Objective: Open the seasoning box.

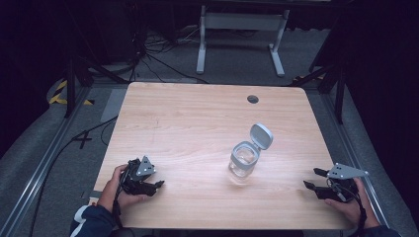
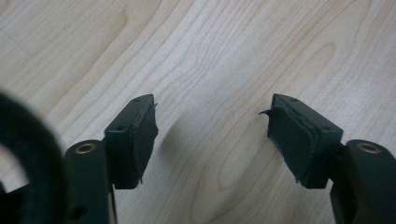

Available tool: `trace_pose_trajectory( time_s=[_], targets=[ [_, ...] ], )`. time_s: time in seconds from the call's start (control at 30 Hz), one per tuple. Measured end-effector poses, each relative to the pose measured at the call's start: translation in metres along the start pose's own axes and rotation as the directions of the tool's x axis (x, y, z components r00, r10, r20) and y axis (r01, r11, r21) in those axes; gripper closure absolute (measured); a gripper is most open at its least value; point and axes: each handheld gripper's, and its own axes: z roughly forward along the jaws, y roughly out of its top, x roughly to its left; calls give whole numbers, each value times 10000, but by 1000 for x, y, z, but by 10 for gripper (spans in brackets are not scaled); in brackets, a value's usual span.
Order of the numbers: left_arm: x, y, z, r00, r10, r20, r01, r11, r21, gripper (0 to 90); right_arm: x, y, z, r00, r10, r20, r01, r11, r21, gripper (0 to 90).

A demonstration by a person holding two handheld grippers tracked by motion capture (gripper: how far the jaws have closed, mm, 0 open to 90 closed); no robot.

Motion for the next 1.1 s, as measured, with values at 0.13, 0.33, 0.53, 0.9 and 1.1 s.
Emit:
trace_pose_trajectory(
  time_s=[0.13,0.33,0.53,0.9,1.1],
  targets=[
    [4,-10,1,9974,-577,429,592,9976,-352,229,-5,-11,-1,9975,702,-55,-703,9974,-146,320],
    [5,-20,1,9938,-977,526,1018,9914,-821,173,-6,-27,2,9922,1217,-254,-1217,9926,-15,275],
    [3,-20,2,9928,-1130,401,1163,9891,-904,166,-5,-28,3,9918,1254,-226,-1257,9920,-100,268],
    [2,-20,2,9912,-1285,307,1307,9878,-851,148,-4,-27,4,9917,1267,-232,-1269,9919,-83,252],
    [2,-20,2,9912,-1286,305,1308,9878,-847,148,-5,-27,4,9918,1256,-258,-1258,9920,-65,246]
  ],
)
